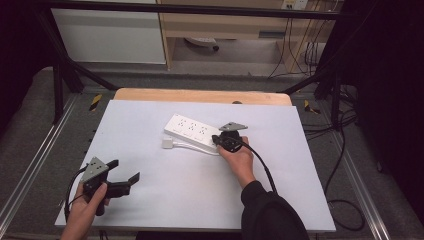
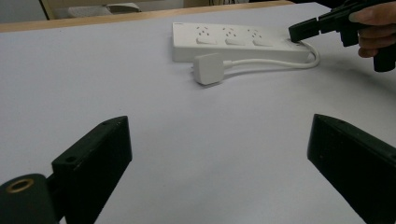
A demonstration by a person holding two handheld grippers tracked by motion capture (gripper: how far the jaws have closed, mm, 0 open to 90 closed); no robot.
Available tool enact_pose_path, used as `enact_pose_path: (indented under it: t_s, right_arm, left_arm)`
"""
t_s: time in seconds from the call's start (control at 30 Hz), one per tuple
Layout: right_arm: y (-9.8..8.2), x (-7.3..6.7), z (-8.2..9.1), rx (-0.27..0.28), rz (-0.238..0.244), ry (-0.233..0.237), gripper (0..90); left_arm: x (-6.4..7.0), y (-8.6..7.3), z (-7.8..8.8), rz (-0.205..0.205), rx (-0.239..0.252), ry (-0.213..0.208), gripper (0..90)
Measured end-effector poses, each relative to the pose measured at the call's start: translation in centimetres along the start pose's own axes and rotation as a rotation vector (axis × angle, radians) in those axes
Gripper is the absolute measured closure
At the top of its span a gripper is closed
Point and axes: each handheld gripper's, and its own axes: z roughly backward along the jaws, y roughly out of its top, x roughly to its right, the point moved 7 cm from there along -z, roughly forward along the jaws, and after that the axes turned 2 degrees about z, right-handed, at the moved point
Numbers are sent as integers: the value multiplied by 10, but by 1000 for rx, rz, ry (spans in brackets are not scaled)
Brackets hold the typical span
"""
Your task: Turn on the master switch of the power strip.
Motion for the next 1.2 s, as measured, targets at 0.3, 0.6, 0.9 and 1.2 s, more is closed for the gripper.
enact_pose_path:
  t_s: [0.3, 0.6, 0.9, 1.2]
  right_arm:
    - [-1, 0, 0, 18, -10, 5, 900]
    - [-2, 0, 0, 19, -12, 8, 900]
    - [-2, 1, 0, 23, -12, 9, 900]
    - [-3, 0, 0, 28, -18, 11, 900]
  left_arm:
    - [0, 0, 0, -1, -3, 0, 64]
    - [0, 0, 0, -2, -4, 1, 64]
    - [0, 0, -1, -6, -5, 1, 63]
    - [1, -1, -1, -5, -8, 1, 64]
